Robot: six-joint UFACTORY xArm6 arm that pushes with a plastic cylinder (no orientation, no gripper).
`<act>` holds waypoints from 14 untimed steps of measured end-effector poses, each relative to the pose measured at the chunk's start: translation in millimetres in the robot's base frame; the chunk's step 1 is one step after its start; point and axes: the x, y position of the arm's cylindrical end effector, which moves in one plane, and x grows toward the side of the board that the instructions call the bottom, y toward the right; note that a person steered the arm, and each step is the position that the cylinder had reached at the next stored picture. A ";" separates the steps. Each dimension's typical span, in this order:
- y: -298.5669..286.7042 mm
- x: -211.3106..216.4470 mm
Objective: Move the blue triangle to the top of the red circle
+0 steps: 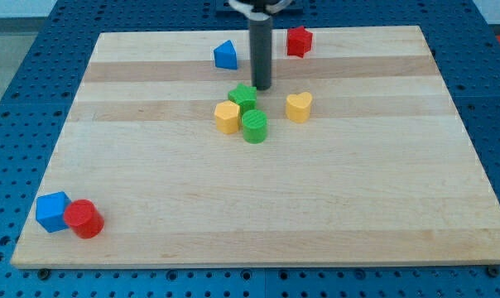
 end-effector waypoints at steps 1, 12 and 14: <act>22.4 -58.7; -191.5 29.8; -212.2 78.2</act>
